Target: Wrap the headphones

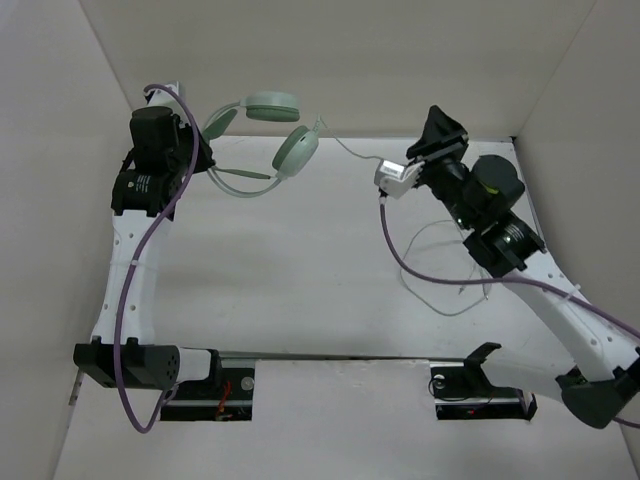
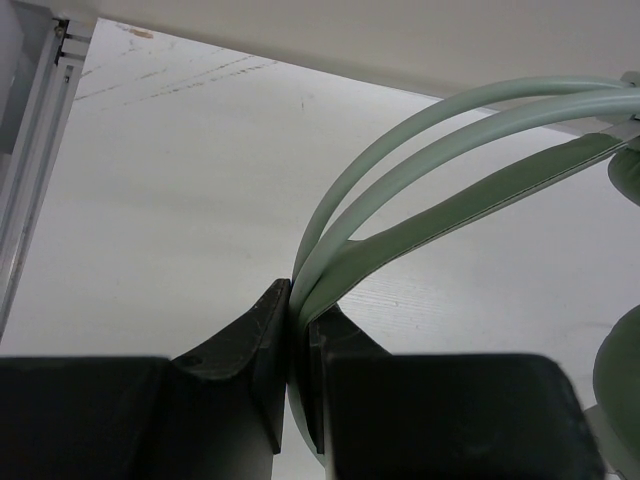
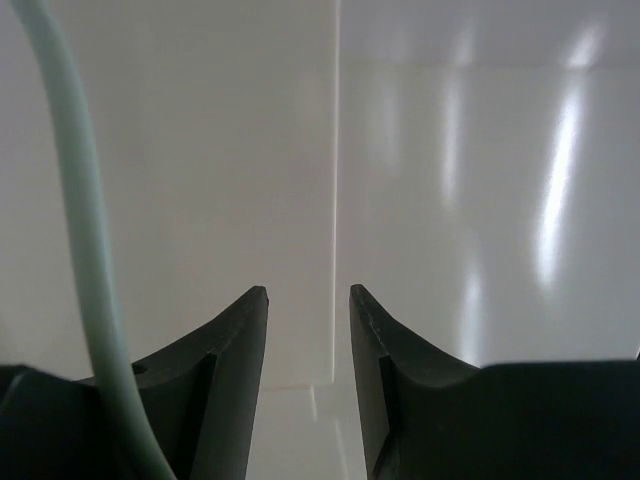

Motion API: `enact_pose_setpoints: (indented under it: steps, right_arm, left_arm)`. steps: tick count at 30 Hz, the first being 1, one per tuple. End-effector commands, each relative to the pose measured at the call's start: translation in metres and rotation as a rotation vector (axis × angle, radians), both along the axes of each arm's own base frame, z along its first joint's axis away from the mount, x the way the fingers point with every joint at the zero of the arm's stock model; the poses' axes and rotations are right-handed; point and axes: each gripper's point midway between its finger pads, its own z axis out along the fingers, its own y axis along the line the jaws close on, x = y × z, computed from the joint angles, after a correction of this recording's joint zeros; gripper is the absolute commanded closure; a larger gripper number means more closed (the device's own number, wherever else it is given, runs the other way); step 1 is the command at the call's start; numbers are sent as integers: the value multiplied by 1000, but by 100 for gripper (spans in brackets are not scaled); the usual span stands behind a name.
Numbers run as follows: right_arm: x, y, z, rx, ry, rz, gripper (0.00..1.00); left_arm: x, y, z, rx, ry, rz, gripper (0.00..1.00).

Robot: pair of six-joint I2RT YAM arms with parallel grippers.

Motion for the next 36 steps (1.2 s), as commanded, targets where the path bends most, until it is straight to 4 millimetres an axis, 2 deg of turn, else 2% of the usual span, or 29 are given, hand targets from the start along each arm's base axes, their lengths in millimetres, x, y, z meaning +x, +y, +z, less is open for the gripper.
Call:
enact_pose_setpoints:
  steps: [1, 4, 6, 7, 9, 12, 16, 19, 21, 24, 33, 36]
  right_arm:
    - [-42, 38, -4, -37, 15, 206, 100]
    - [-70, 66, -54, -64, 241, 352, 100]
    - [-84, 79, -78, -82, 347, 407, 100]
    - [-88, 85, -86, -88, 370, 429, 100]
    - [-87, 92, -88, -90, 361, 438, 100]
    - [-75, 101, -76, -112, 270, 423, 100]
    - [-50, 110, -38, -124, 39, 347, 100]
    - [-38, 117, -6, -111, -115, 293, 100]
    - [-39, 123, 10, -96, -172, 294, 100]
    - [-43, 132, 23, -91, -217, 309, 100]
    - [-71, 149, 58, -71, -340, 402, 100]
    - [-84, 159, 63, -67, -352, 457, 100]
  left_arm:
    - [3, -4, 45, -41, -160, 5, 100]
    - [1, -4, 46, -48, -161, 5, 100]
    - [-1, -2, 48, -53, -162, 8, 100]
    - [-2, -2, 49, -54, -164, 7, 100]
    - [-4, -5, 49, -46, -164, -7, 100]
    - [-6, -11, 48, -44, -159, -29, 100]
    - [-6, -28, 39, -21, -138, -90, 100]
    - [-5, -44, 21, 44, -105, -153, 100]
    - [-4, -54, 4, 89, -78, -180, 100]
    - [-3, -68, -13, 115, -50, -220, 100]
    - [-9, -110, -48, 142, 22, -346, 100]
    - [-11, -122, -56, 149, 39, -379, 100]
